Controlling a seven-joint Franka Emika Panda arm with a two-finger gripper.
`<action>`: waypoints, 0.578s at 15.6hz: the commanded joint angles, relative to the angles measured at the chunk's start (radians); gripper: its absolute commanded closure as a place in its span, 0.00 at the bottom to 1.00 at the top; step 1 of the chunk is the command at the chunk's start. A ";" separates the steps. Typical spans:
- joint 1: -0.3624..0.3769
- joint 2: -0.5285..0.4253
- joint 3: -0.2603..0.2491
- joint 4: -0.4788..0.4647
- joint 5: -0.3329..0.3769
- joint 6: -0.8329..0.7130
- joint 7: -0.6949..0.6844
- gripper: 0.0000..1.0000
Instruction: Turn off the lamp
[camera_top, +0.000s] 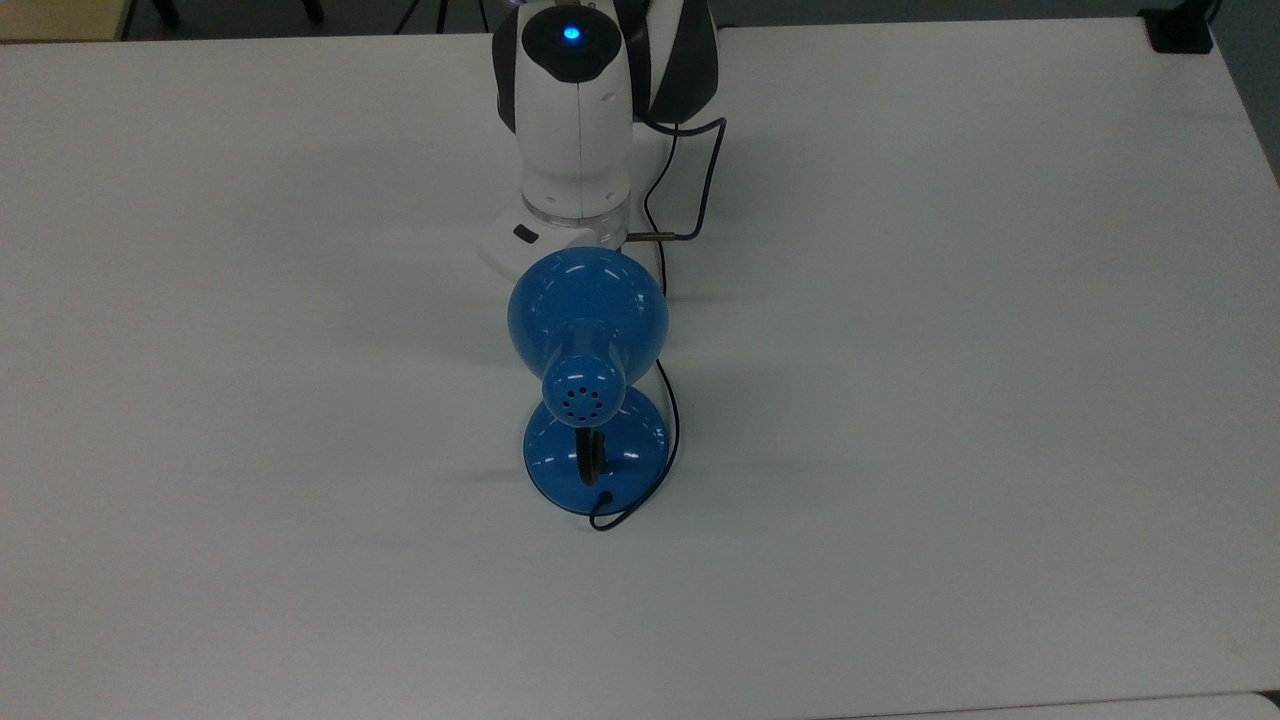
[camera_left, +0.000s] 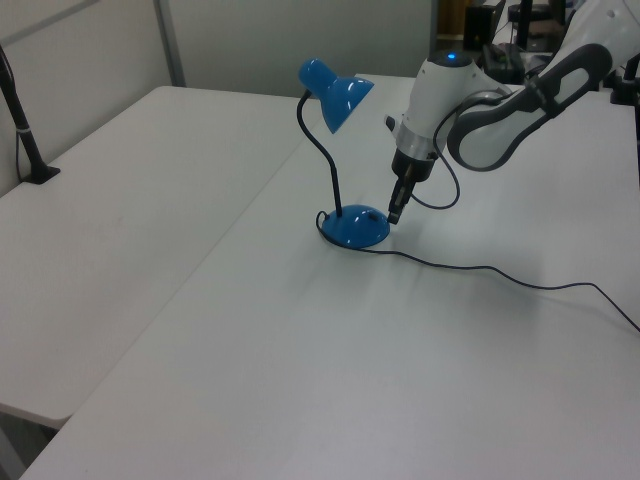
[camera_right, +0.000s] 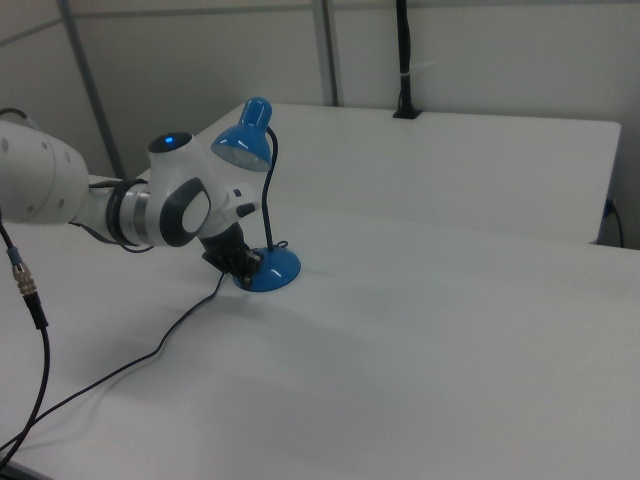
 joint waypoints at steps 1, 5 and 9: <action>-0.001 -0.143 0.004 -0.030 -0.004 -0.202 0.026 1.00; -0.004 -0.213 0.002 0.046 -0.005 -0.443 0.023 1.00; -0.002 -0.243 0.001 0.154 -0.007 -0.633 0.014 1.00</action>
